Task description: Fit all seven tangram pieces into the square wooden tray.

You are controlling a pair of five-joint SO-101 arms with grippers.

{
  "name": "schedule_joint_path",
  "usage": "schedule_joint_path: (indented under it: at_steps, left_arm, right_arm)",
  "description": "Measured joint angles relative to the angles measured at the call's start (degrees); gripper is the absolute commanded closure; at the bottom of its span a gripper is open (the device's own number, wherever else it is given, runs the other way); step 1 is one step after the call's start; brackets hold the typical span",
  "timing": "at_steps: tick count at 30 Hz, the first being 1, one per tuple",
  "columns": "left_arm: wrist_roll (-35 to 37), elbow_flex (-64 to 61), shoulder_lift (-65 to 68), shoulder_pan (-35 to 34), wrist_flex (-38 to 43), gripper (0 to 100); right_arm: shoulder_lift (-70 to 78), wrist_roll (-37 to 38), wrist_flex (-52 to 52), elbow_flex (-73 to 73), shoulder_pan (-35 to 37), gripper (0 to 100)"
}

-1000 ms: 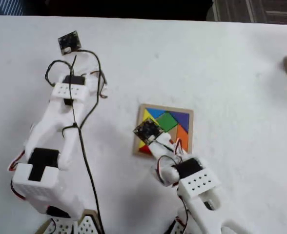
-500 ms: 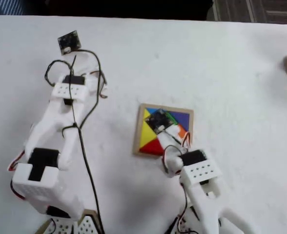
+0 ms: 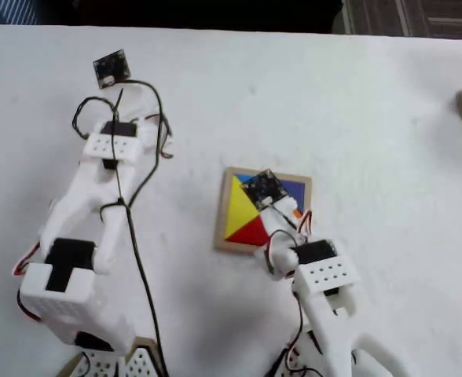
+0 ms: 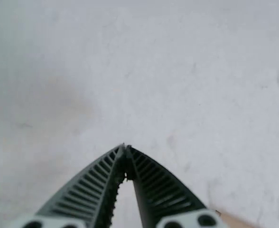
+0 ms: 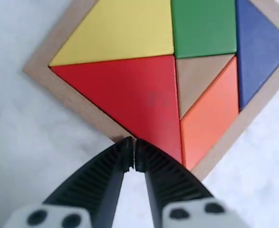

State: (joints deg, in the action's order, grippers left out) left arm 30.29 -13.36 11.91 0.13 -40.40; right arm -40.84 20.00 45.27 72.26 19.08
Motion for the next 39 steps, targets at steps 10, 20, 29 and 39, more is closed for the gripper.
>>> schedule_joint_path:
  at_steps: [10,20,29,39]
  left_arm:
    - [0.00,0.00,0.00,-1.93,-0.09,98]
    - [-3.16,-16.35,-18.20,-2.20,-4.22,98]
    - [-23.12,-50.81,-50.90,-2.20,1.05,98]
    - [-29.36,-68.57,-81.58,-8.62,-12.57,98]
  right_arm:
    - [-5.80,-0.97,0.00,-0.79,-2.20,98.1]
    - [-27.87,-9.14,0.00,7.12,-15.65,97.8]
    - [-46.51,-9.14,4.66,13.80,-15.56,97.7]
    - [-61.36,-5.36,13.01,23.30,-12.57,97.7]
